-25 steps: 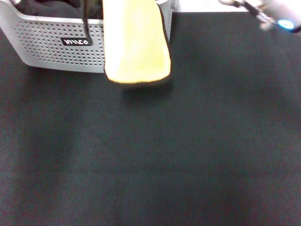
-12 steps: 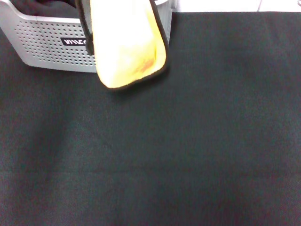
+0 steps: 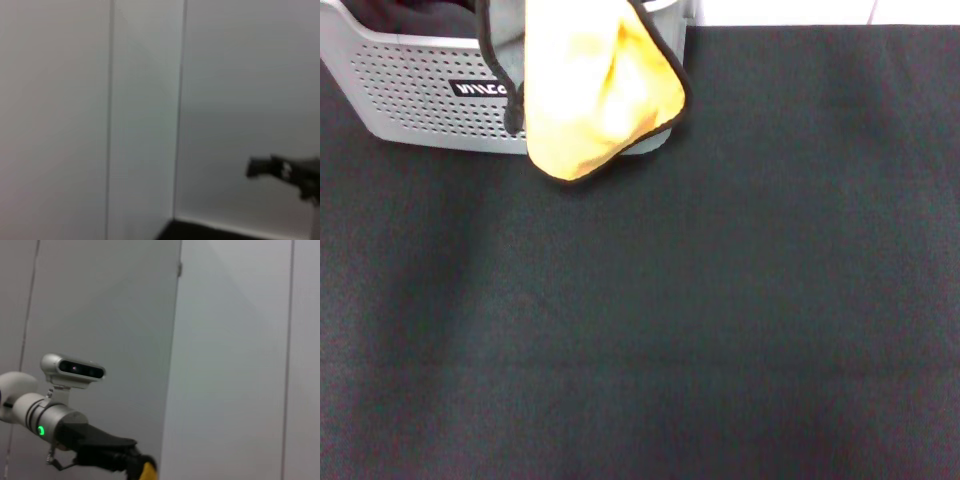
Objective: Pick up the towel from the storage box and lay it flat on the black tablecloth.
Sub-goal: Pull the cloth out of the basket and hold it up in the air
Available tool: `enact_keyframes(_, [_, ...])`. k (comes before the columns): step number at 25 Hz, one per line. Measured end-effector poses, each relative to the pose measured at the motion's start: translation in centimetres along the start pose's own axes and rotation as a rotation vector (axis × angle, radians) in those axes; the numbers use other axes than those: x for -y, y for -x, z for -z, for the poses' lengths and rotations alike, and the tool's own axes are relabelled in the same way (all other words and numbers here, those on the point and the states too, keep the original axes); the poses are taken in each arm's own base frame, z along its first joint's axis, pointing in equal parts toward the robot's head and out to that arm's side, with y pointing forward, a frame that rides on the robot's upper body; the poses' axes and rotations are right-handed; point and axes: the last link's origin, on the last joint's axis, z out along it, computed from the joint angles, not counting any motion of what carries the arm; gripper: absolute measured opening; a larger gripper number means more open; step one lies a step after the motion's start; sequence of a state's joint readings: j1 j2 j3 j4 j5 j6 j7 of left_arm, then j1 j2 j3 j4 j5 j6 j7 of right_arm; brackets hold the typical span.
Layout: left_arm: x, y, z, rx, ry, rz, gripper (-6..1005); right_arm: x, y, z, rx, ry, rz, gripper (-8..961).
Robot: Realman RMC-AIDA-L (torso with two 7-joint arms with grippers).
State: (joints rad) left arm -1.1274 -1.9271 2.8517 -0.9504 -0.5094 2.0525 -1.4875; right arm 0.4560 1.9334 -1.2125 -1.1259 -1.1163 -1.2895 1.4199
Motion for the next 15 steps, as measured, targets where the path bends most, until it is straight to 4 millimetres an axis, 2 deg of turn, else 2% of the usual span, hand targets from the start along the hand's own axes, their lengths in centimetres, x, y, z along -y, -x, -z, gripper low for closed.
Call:
enact_keyframes(7, [-0.7,1.4,-2.2,0.178,0.099,-0.027,15,1.5,-0.4,1.3,-0.019,-0.055,-0.019,768])
enact_keyframes(15, [-2.0,4.0,-3.6,0.309,0.198,0.004,15,2.9,-0.6,1.1,-0.038,-0.088,-0.022,768])
